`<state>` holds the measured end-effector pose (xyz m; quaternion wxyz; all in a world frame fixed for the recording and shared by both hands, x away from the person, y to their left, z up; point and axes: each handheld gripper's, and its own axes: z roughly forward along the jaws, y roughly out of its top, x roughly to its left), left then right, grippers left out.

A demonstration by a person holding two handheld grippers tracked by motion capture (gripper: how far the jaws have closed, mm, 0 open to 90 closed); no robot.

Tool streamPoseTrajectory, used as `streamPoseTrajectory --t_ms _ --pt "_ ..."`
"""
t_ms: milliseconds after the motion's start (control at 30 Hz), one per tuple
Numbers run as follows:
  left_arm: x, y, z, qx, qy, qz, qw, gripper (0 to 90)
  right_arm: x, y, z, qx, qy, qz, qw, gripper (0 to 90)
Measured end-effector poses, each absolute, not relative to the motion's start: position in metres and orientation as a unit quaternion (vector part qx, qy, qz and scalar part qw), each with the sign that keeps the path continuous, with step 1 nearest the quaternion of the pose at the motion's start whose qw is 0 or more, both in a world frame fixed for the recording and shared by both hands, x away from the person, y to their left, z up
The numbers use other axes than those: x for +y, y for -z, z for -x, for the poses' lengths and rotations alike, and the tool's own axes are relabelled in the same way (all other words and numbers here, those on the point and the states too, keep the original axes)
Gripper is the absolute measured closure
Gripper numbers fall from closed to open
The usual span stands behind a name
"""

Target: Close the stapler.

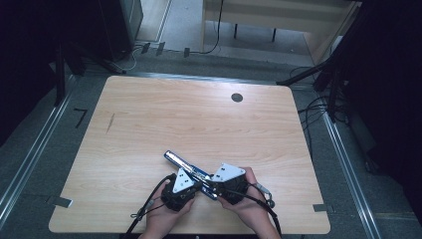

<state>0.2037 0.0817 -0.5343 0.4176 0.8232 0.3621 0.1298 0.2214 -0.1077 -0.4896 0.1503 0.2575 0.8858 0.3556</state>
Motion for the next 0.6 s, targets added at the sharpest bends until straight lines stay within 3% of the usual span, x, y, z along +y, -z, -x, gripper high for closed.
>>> streamPoseTrajectory --t_ms 600 --pt "0.0816 0.5343 -0.2035 0.362 -0.131 -0.823 0.417 90.0 -0.1021 0.4948 -0.2216 0.897 -0.333 -0.251 0.147 79.7"
